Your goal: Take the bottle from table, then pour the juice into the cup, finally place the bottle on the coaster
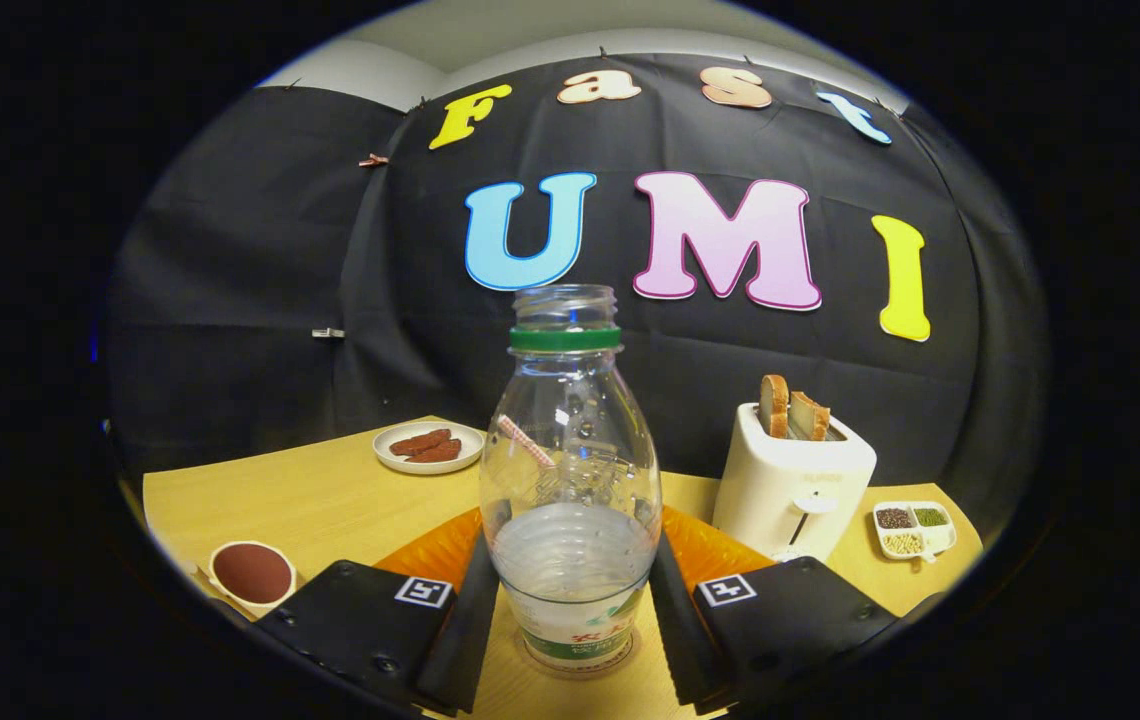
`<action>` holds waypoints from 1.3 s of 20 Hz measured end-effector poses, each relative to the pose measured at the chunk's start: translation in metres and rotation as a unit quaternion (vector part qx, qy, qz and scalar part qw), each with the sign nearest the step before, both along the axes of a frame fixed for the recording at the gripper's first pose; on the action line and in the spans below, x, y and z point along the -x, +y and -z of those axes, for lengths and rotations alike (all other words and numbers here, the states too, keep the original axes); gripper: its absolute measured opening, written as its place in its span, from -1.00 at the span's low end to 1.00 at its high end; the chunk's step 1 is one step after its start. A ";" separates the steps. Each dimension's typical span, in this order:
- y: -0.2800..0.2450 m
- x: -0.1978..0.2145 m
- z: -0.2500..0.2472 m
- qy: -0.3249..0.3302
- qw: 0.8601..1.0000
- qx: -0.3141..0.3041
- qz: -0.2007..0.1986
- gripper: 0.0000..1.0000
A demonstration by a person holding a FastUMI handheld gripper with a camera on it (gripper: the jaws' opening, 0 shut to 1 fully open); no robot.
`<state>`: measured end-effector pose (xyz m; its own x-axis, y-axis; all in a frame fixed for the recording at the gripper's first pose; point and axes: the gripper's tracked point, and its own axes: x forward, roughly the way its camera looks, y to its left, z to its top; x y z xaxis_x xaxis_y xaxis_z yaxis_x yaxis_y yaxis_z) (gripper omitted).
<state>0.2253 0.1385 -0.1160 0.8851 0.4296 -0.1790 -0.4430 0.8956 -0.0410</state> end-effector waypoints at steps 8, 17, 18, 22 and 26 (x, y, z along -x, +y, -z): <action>-0.003 -0.016 0.028 0.019 1.000 -0.002 0.017 0.49; -0.006 -0.023 0.039 0.027 0.999 -0.001 0.020 0.56; -0.008 -0.024 0.039 0.026 0.999 0.001 0.022 0.58; -0.012 -0.025 0.035 0.023 0.999 0.006 0.027 0.79; -0.012 -0.020 0.030 0.017 0.999 0.011 0.030 0.95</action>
<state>0.2456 0.1270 -0.1457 0.9024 0.3716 -0.2180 -0.3901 0.9196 -0.0475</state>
